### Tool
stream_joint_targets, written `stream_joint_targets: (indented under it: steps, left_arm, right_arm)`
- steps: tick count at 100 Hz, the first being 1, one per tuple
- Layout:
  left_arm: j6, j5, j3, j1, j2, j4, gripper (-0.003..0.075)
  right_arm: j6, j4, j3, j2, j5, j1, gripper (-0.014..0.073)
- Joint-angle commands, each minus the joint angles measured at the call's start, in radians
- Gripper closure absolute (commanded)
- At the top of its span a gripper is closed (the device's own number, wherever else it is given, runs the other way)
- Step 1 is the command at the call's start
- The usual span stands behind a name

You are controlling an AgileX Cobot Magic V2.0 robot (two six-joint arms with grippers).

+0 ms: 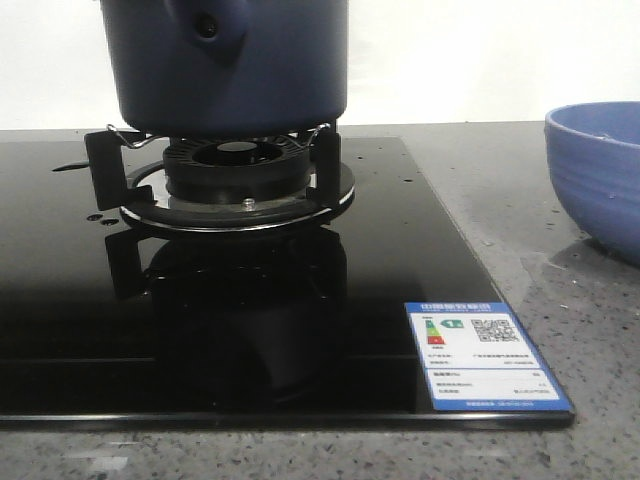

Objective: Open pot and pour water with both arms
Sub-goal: 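Reach the right gripper to the light blue bowl and grasp its rim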

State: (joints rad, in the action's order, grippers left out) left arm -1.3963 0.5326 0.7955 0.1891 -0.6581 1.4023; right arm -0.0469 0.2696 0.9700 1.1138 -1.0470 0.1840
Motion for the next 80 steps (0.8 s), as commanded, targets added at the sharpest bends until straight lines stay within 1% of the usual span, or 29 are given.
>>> stream_joint_targets:
  steps: [1,13,21,38,44,51,68,80]
  left_arm:
    - [0.012,-0.031,0.03,0.02,0.005,0.061,0.0472]
    - [0.012,-0.034,0.03,0.03,0.005,0.061,0.0472]
    - [0.012,-0.044,0.03,0.044,0.005,0.061,0.0472]
    - [0.012,-0.049,0.03,0.07,0.005,0.061,0.0472]
    - [0.012,-0.049,0.03,0.072,0.005,0.061,0.0472]
    - [0.012,-0.049,0.03,0.073,0.005,0.061,0.0472]
    - [0.012,-0.054,0.03,0.073,0.005,0.061,0.0472]
    - [0.012,-0.068,0.03,0.073,0.005,0.061,0.0472]
  right_arm:
    - [0.002,0.036,0.031,0.038,0.036,0.007,0.0174]
    - [0.002,0.068,0.031,0.088,0.044,0.007,0.0219]
    - [0.002,0.069,0.027,0.116,0.042,0.007,0.0254]
    - [0.002,0.071,0.014,0.141,0.043,0.007,0.029]
    - [0.002,0.074,0.007,0.144,0.05,0.007,0.0317]
    - [0.002,0.078,-0.003,0.144,0.052,0.007,0.0368]
    - [-0.004,0.087,-0.021,0.145,0.054,0.007,0.055]
    - [-0.027,0.099,-0.021,0.143,0.053,0.007,0.0645]
